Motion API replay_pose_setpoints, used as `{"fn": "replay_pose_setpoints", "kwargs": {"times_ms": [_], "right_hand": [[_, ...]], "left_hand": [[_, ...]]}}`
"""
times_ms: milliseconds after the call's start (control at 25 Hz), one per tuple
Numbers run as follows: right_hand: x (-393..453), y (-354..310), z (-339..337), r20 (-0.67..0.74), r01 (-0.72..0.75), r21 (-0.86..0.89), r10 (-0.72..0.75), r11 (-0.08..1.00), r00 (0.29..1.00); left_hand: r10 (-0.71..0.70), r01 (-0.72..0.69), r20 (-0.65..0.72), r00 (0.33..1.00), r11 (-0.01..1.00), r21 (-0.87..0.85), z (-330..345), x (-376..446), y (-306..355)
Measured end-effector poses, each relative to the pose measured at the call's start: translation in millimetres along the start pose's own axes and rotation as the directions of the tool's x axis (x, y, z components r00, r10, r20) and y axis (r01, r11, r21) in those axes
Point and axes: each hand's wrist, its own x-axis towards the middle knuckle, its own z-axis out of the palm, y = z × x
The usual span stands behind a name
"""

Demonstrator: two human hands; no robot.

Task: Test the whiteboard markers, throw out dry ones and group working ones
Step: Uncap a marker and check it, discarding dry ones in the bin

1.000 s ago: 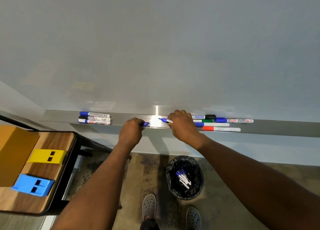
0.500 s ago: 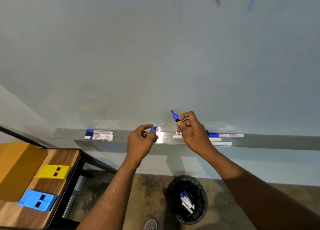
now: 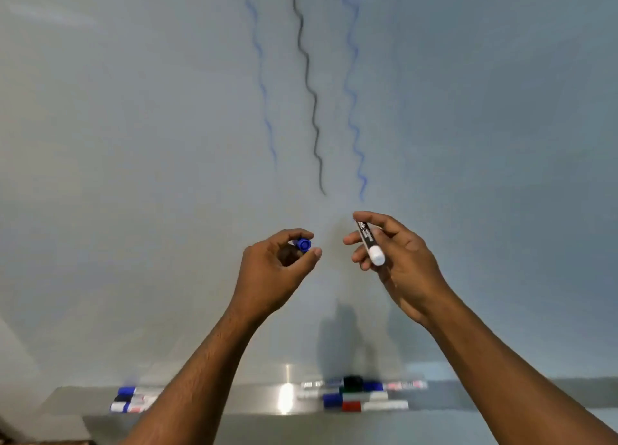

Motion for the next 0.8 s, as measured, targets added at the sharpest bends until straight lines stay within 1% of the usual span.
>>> {"fn": "replay_pose_setpoints", "kwargs": {"times_ms": [120,240,320,360,400,440,520,560,640,680,760,800], "right_hand": [[15.2,-45.6,-13.2,-0.018,0.192,-0.101,-0.195,0.976,0.981],[30.7,-89.1,-16.6,-0.081,0.32,-0.238,-0.347,0.917,0.934],[48.1,-120.8,-19.5,-0.106,0.403,-0.325,-0.456,0.856,0.883],[58.1,-137.9,-21.6,-0.108,0.451,-0.38,-0.523,0.807,0.845],[68.9,-156.5,-24.5,-0.091,0.504,-0.456,-0.602,0.733,0.793],[78.7,-175.6,-26.9,-0.052,0.547,-0.55,-0.679,0.631,0.732],[100.3,-216.6,-27.2,0.047,0.576,-0.698,-0.775,0.426,0.63],[112.9,-238.2,-25.7,0.068,0.575,-0.733,-0.802,0.363,0.593],[139.9,-277.8,-19.5,0.063,0.555,-0.775,-0.836,0.303,0.545],[154.0,-295.1,-14.9,0.049,0.547,-0.781,-0.844,0.301,0.534],[178.6,-321.3,-5.0,0.039,0.551,-0.774,-0.844,0.313,0.535],[188.8,-331.0,0.1,0.055,0.545,-0.788,-0.849,0.286,0.526]], "left_hand": [[0.169,-0.168,-0.089,0.982,0.985,0.026,-11.3,33.2,39.1],[0.336,-0.331,-0.17,0.926,0.942,0.056,-24.4,64.6,73.3],[0.453,-0.434,-0.236,0.859,0.891,0.133,-35.5,86.0,94.4],[0.498,-0.469,-0.273,0.823,0.867,0.168,-42.1,97.0,103.6],[0.526,-0.491,-0.314,0.79,0.85,0.191,-49.6,109.3,112.9],[0.534,-0.5,-0.355,0.767,0.845,0.191,-57.1,121.7,120.9],[0.509,-0.499,-0.431,0.745,0.854,0.146,-72.2,146.6,137.9],[0.495,-0.499,-0.462,0.736,0.858,0.125,-79.3,158.7,148.0],[0.479,-0.489,-0.486,0.731,0.865,0.116,-91.2,179.5,168.4],[0.47,-0.476,-0.473,0.745,0.872,0.117,-96.3,188.4,177.3],[0.451,-0.439,-0.421,0.787,0.889,0.133,-102.9,200.0,186.0],[0.448,-0.424,-0.403,0.798,0.892,0.153,-105.1,203.6,186.3]]}}
